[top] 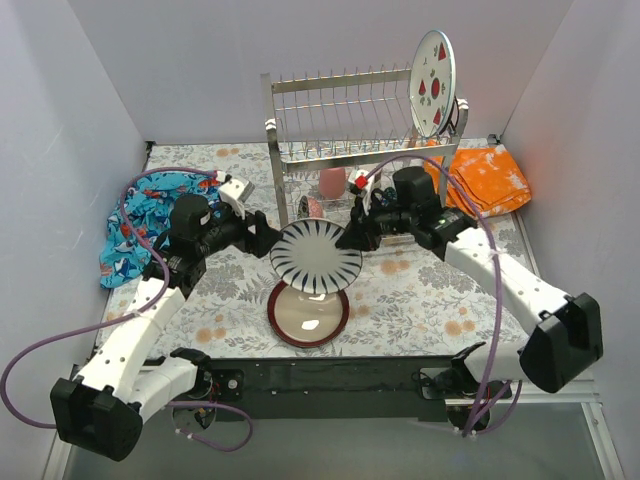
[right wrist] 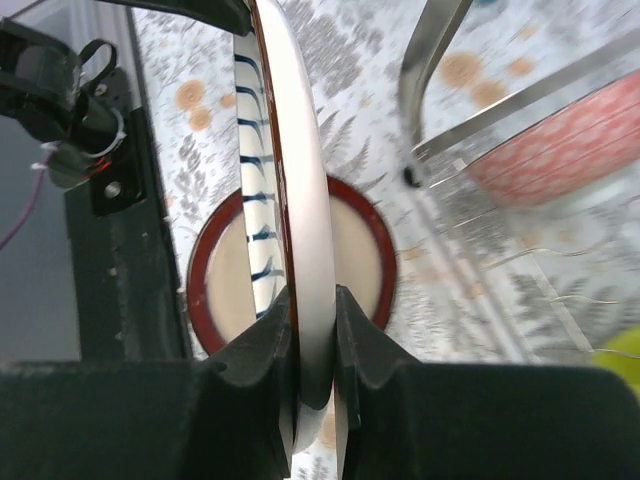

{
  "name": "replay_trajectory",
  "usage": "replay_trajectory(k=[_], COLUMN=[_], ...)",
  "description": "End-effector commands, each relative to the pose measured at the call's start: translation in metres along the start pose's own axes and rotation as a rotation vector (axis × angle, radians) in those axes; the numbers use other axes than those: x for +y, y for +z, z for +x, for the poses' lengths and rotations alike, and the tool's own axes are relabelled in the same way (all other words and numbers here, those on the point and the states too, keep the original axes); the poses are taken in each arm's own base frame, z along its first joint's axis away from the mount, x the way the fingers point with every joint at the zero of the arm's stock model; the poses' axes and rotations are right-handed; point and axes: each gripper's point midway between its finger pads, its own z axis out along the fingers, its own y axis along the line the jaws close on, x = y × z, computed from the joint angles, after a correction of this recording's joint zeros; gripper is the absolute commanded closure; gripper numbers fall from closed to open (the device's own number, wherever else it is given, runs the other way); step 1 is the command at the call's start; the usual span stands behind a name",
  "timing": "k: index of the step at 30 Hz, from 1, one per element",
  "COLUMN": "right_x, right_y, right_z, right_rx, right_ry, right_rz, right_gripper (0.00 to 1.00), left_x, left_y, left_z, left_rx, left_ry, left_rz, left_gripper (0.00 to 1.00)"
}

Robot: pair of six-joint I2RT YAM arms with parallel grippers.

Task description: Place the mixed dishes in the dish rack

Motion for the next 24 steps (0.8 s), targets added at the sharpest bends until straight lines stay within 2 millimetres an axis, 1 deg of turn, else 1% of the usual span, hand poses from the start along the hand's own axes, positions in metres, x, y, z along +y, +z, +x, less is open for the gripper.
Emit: replay_trajectory(k=[1,2,3,4,5,6,7,8,9,10,11,12,13,14,15,16,17,18,20,21,22,23,24], right_x=[0.06,0.07,0.077,0.082,0.095,0.099,0.101,0.11,0.105,0.105,0.114,0.107,0.108,0.106,0.105,0.103,0.113,0.096,0.093,0.08,0.068,0.062,0.048], right_y=[-0.061,-0.076,-0.085,-0.093,-0.111,-0.125,-0.132,-0.148,-0.158,-0.165,-0.183,-0.192,-0.203,-0.208,-0.22,-0.224,-0.24,-0.241,-0.259,-0.271,-0.273,-0.286,-0.303], right_z=[-0.068,-0.094,-0.105,-0.108,-0.14,-0.161,-0.175,-0.209,-0.226,-0.242,-0.273,-0.29,-0.304,-0.315,-0.33,-0.335,-0.34,-0.346,-0.355,-0.358,-0.356,-0.364,-0.363], right_rx=[-0.076,-0.114,-0.126,-0.112,-0.165,-0.179,-0.196,-0.257,-0.282,-0.311,-0.38,-0.415,-0.456,-0.485,-0.543,-0.569,-0.621,-0.655,-0.72,-0.736,-0.74,-0.804,-0.836], right_ry=[-0.295,-0.369,-0.411,-0.436,-0.507,-0.536,-0.559,-0.617,-0.631,-0.647,-0.703,-0.714,-0.722,-0.732,-0.757,-0.759,-0.778,-0.768,-0.771,-0.735,-0.703,-0.659,-0.59], right_rz=[-0.058,-0.044,-0.043,-0.04,-0.016,0.03,0.054,0.098,0.169,0.207,0.259,0.336,0.382,0.416,0.476,0.505,0.541,0.618,0.707,0.804,0.86,0.924,1.042], right_gripper=[0.99,0.99,0.99,0.99,0.99,0.99,0.99,0.99,0.99,0.99,0.99,0.99,0.99,0.99,0.99,0.99,0.99,0.99,0.99,0.99,0.99,0.99,0.99], left_x=[0.053,0.055,0.06,0.062,0.062,0.063,0.063,0.065,0.068,0.07,0.071,0.074,0.077,0.079,0.08,0.082,0.082,0.081,0.077,0.076,0.075,0.074,0.073], left_y=[-0.017,-0.016,-0.014,-0.013,-0.013,-0.008,-0.007,-0.006,-0.004,-0.003,-0.002,0.0,-0.001,-0.001,-0.002,-0.004,-0.004,-0.003,-0.002,-0.002,-0.002,-0.001,-0.001], left_z=[-0.054,-0.053,-0.05,-0.048,-0.047,-0.042,-0.039,-0.038,-0.034,-0.03,-0.029,-0.019,-0.015,-0.013,-0.011,-0.006,-0.004,-0.002,0.001,0.003,0.003,0.003,0.004], left_rx=[-0.166,-0.168,-0.17,-0.167,-0.173,-0.182,-0.183,-0.189,-0.193,-0.191,-0.195,-0.182,-0.183,-0.186,-0.19,-0.189,-0.186,-0.184,-0.18,-0.177,-0.176,-0.176,-0.175], left_ry=[0.036,0.037,0.038,0.035,0.032,0.031,0.025,0.015,-0.011,-0.021,-0.028,-0.045,-0.056,-0.066,-0.09,-0.105,-0.116,-0.122,-0.14,-0.146,-0.151,-0.154,-0.157], left_rz=[-0.298,-0.309,-0.327,-0.332,-0.334,-0.325,-0.326,-0.33,-0.346,-0.352,-0.359,-0.368,-0.39,-0.403,-0.409,-0.429,-0.431,-0.423,-0.405,-0.4,-0.396,-0.385,-0.383], left_gripper=[0.28,0.3,0.33,0.35,0.4,0.53,0.68,0.96,1.0,1.0,1.0,1.0,1.0,1.0,1.0,1.0,1.0,1.0,1.0,1.0,1.0,1.0,1.0])
